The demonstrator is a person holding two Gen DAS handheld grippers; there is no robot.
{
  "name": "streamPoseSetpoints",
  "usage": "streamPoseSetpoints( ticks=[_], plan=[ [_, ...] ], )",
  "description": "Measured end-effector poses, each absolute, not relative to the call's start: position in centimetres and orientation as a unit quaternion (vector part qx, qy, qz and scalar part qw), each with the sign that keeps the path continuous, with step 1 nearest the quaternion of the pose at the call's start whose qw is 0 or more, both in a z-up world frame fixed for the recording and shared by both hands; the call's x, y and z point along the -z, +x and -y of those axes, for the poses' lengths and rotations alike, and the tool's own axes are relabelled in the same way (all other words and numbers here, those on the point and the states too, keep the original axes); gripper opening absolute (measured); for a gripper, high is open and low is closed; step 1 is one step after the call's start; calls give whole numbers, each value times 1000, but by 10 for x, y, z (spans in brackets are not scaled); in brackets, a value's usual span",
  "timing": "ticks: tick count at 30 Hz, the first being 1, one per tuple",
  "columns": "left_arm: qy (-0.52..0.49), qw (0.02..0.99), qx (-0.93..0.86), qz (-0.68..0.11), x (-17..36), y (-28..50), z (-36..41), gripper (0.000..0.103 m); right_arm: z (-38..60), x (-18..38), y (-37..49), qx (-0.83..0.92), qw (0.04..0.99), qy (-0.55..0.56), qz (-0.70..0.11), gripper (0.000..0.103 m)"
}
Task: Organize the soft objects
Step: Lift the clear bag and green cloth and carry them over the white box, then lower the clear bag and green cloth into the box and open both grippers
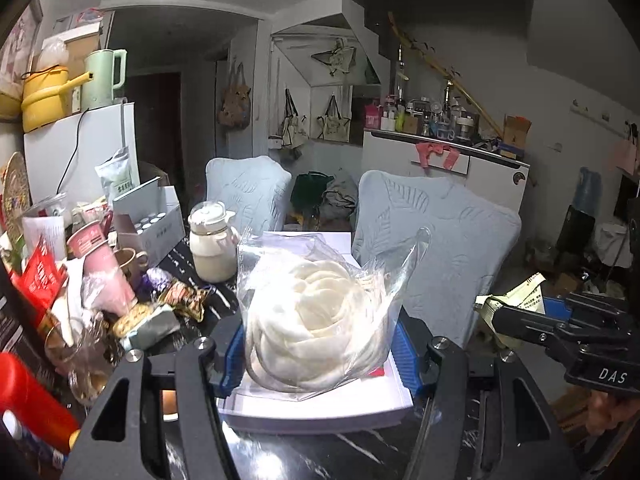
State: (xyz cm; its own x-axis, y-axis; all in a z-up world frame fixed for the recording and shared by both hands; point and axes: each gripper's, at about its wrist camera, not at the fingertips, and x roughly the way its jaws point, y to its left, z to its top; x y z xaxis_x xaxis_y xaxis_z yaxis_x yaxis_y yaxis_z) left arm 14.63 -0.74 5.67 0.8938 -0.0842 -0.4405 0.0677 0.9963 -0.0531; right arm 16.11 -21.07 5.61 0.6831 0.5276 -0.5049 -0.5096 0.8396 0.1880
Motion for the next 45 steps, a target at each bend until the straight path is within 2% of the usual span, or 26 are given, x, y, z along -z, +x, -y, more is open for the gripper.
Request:
streamPoseSetpoints(
  ticks=[24,45],
  plan=[
    [19,970,-8,-244,-30,281,-21,60,183,-39,291,-286,915,15,-283,35],
    [13,928,-3,-372,53,338,-38,60,138,38,364,-306,880,22,-363,35]
  ],
)
